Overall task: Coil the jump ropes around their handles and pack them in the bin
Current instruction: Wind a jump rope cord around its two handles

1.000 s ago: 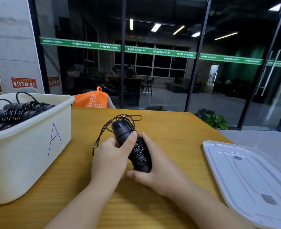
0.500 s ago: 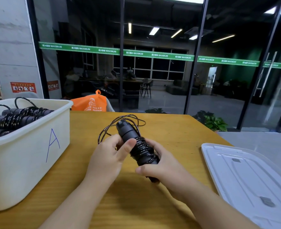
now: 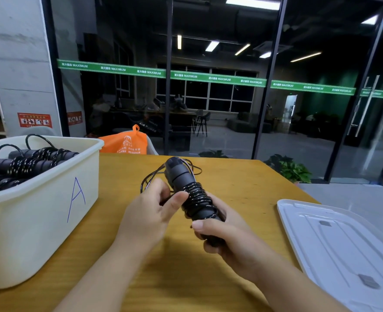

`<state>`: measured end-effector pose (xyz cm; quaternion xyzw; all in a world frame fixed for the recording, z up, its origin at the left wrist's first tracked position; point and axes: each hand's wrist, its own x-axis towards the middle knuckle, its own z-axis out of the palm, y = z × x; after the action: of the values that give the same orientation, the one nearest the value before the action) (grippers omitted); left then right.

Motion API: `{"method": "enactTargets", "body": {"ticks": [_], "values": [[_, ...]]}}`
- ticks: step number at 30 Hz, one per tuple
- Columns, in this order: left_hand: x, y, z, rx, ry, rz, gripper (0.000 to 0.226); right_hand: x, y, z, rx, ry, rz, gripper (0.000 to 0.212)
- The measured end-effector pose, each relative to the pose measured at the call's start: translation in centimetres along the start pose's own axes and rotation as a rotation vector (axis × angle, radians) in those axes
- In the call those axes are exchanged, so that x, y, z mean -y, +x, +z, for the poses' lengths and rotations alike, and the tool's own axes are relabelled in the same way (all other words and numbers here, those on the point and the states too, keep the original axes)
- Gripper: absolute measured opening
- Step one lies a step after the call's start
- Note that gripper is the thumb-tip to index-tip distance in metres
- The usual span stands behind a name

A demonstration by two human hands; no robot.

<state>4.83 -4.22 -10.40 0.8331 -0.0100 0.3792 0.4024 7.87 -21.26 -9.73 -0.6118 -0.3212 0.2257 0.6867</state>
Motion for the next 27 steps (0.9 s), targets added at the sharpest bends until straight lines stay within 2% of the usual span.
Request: {"method": "enactTargets", "body": {"ticks": [3,7,10,12,15,17,20,23,25,27], "values": [[-0.2,0.0,0.2,0.042,-0.064,0.04,0.08,0.0,0.0,-0.3,0.021,0.076,0.006,0.06],[-0.3,0.3,0.5,0.06,-0.118,-0.097,0.1,-0.3,0.0,-0.5,0.055,0.214,0.035,0.059],[0.0,0.6,0.7,0.083,-0.2,-0.186,0.108,-0.4,-0.1,-0.5,0.12,0.325,0.074,0.07],[0.1,0.7,0.6,0.13,-0.26,-0.224,0.11,-0.5,-0.1,-0.7,0.175,0.379,0.099,0.08],[0.0,0.5,0.4,0.254,-0.314,-0.22,0.111,-0.6,-0.1,-1.0,0.233,0.489,0.158,0.076],[0.1,0.2,0.3,0.3,-0.348,-0.235,0.105,-0.5,-0.2,-1.1,0.253,0.551,0.186,0.071],[0.1,0.0,0.1,0.289,-0.403,-0.279,0.091,-0.5,-0.2,-1.2,0.23,0.537,0.2,0.061],[-0.5,-0.1,0.0,0.227,-0.401,-0.311,0.075,-0.5,0.2,-1.1,0.081,0.48,0.206,0.073],[-1.1,-0.1,0.1,0.149,-0.38,-0.344,0.056,-0.3,0.3,-1.1,-0.065,0.306,0.129,0.069],[-1.6,-0.1,0.3,0.068,-0.334,-0.357,0.039,0.2,0.2,-0.6,-0.189,0.066,0.023,0.049]]}}
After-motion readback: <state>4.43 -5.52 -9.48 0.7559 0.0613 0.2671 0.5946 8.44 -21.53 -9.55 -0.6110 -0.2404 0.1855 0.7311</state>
